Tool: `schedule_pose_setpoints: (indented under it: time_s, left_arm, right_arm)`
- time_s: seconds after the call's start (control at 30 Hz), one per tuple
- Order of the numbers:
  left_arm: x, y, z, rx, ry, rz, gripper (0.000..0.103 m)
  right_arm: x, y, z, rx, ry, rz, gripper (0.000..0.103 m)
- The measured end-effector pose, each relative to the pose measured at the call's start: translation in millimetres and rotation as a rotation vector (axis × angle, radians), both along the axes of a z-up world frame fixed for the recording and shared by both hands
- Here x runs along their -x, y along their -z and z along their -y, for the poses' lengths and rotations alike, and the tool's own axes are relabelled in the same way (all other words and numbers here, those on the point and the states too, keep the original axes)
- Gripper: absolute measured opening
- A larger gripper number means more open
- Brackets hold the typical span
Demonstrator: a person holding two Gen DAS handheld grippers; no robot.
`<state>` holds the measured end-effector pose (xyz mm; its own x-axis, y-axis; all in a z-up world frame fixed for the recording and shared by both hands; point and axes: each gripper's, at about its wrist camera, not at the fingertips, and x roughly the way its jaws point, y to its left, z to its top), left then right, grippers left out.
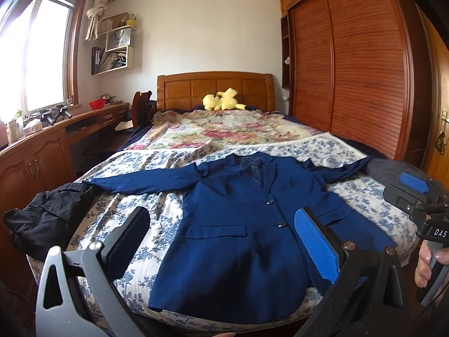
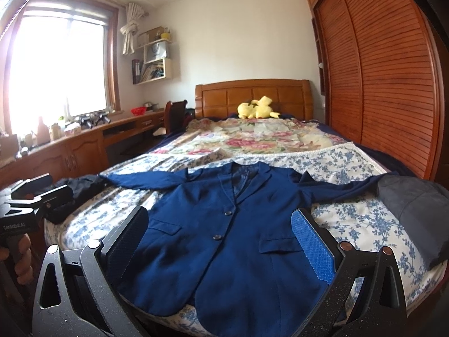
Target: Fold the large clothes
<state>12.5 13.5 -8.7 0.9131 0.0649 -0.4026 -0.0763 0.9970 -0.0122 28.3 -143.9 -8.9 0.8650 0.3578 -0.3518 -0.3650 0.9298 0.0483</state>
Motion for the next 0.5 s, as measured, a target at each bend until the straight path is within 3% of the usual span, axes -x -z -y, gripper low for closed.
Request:
schedule_pose_setpoints:
  time_s: [0.5]
  left_arm:
    - [-58,49,-39,-0.007,-0.041,-0.074,0.103]
  right_arm:
    - [-92,45,-50,0.033,-0.114,-0.060,0.103]
